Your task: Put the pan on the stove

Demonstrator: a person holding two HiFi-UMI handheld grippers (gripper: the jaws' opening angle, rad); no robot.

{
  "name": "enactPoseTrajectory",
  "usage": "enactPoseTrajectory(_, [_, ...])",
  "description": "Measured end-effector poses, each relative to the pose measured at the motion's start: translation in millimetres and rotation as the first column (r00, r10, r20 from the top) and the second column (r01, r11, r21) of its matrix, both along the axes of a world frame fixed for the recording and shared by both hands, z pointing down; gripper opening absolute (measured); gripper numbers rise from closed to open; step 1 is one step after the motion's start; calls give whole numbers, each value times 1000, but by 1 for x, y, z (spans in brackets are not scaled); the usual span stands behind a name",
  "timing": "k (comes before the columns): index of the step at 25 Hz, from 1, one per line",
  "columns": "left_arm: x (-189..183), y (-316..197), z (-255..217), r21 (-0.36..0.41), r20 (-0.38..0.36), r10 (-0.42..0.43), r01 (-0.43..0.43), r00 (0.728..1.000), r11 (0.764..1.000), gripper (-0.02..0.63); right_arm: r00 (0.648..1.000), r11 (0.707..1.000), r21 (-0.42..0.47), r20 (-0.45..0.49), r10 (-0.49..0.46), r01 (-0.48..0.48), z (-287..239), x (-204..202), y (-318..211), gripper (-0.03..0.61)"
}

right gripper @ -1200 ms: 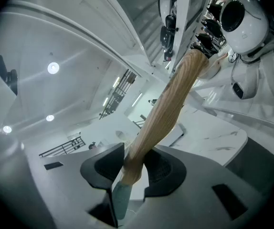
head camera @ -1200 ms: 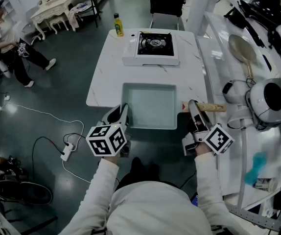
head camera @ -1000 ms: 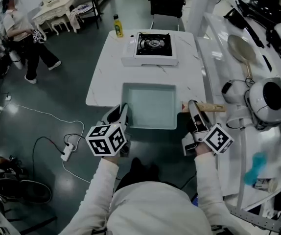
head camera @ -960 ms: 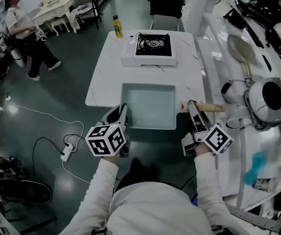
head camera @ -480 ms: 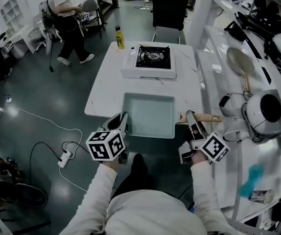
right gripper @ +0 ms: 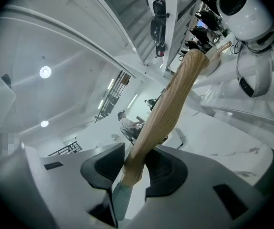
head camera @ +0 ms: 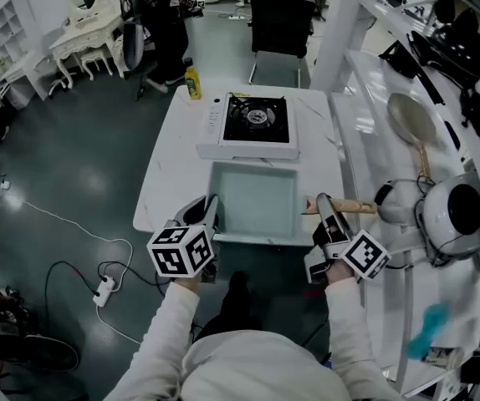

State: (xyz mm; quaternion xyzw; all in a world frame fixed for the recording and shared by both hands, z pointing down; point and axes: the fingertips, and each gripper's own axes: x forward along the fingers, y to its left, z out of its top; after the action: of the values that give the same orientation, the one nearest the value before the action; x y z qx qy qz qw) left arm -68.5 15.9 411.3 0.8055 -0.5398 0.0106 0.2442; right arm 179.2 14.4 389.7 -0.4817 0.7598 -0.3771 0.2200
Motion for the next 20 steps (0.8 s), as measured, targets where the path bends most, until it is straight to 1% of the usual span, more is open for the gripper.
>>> enactPoseTrajectory(9, [-10, -98, 1, -2, -2, 39, -39, 999, 999, 44, 1000, 1000, -6, -9, 28, -28, -2, -10, -93, 149])
enactPoseTrajectory(15, [-13, -148, 0, 2, -8, 69, -69, 998, 998, 44, 998, 998, -2, -28, 56, -56, -4, -13, -136, 149])
enactPoseTrajectory(17, [-12, -161, 0, 2, -7, 82, -82, 997, 997, 44, 998, 998, -2, -20, 62, -62, -5, -14, -146, 149])
enactPoseTrajectory(20, [-10, -177, 0, 0, -3, 97, -97, 995, 995, 44, 999, 999, 27, 23, 42, -42, -12, -19, -162, 149])
